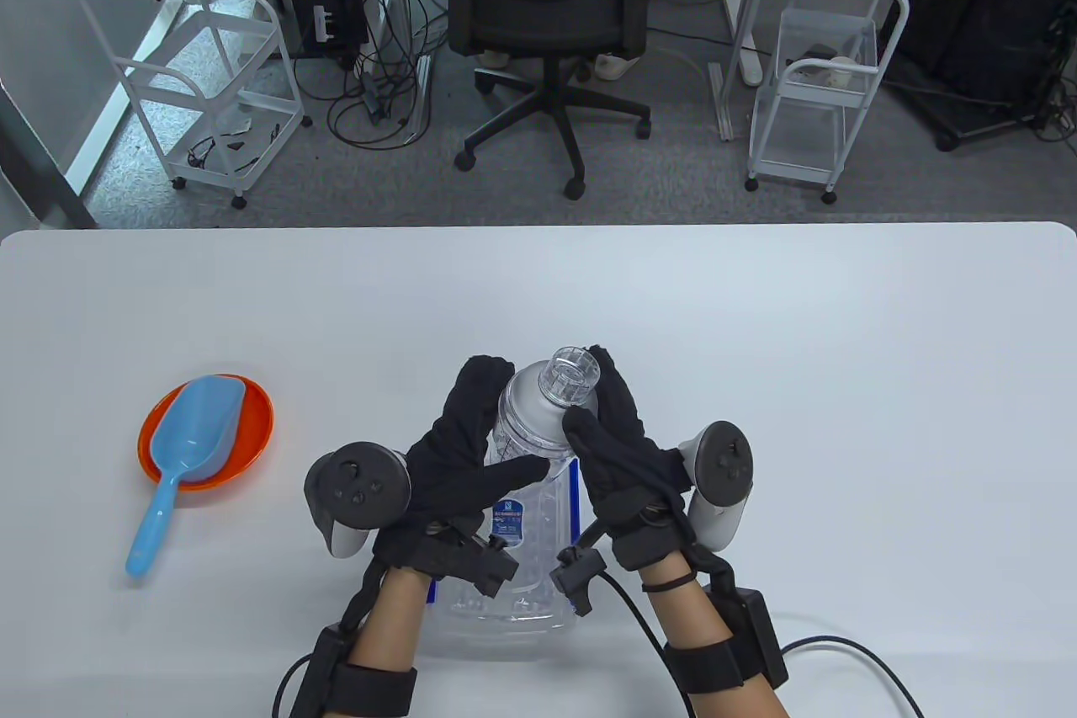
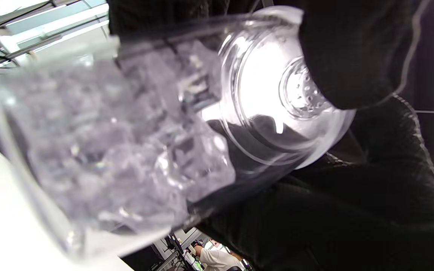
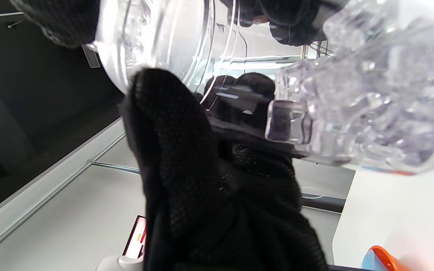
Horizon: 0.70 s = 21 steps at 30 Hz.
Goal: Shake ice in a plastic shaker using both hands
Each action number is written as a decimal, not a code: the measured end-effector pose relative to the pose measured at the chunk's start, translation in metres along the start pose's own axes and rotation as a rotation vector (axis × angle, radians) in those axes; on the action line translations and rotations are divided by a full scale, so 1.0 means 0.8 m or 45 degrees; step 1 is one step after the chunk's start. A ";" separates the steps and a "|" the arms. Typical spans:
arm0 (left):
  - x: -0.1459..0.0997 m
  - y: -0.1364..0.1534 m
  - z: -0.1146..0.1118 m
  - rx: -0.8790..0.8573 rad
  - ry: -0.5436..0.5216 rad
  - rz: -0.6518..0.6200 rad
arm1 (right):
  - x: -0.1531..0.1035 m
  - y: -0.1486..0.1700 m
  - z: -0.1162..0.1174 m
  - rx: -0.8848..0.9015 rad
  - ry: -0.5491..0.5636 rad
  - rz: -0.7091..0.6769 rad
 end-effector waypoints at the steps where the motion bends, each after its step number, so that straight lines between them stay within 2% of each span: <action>1: 0.000 0.001 -0.007 0.067 0.053 -0.001 | 0.000 0.002 0.002 -0.019 -0.012 0.020; 3: -0.002 0.004 -0.017 0.209 0.225 0.103 | -0.001 0.004 0.002 -0.063 -0.027 0.025; 5: 0.004 0.002 -0.028 0.237 0.368 0.102 | -0.002 0.008 0.003 -0.126 -0.023 0.026; 6: 0.003 0.002 -0.028 0.274 0.365 0.092 | -0.001 0.009 0.002 -0.146 -0.031 0.016; 7: 0.002 -0.002 -0.025 0.289 0.282 0.039 | 0.001 0.009 0.004 -0.129 -0.085 0.012; 9: 0.000 -0.010 -0.017 0.274 0.173 0.031 | 0.003 0.009 0.009 -0.088 -0.174 0.029; 12: 0.000 -0.019 -0.007 0.152 0.134 -0.018 | 0.005 0.011 0.019 -0.091 -0.293 0.055; 13: -0.002 -0.021 -0.004 0.133 0.101 0.006 | 0.005 0.008 0.020 -0.089 -0.293 0.048; 15: -0.001 -0.029 -0.001 0.173 0.104 -0.058 | 0.004 -0.001 0.023 -0.078 -0.320 0.033; 18: 0.000 -0.043 0.003 0.247 0.068 -0.129 | 0.005 -0.018 0.025 -0.191 -0.385 -0.041; 21: 0.002 -0.031 -0.003 0.414 0.182 0.026 | 0.005 0.000 0.021 -0.297 -0.284 0.076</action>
Point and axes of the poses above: the tracker on the back of each hand, its own y axis roughly to the little-finger side, its own x axis roughly from the wrist to the fingertips, z = x × y, the point moved 2 cm from there along x, roughly from the wrist to the fingertips, and after that the axes turned 7 degrees about x, right-handed, at the moved point
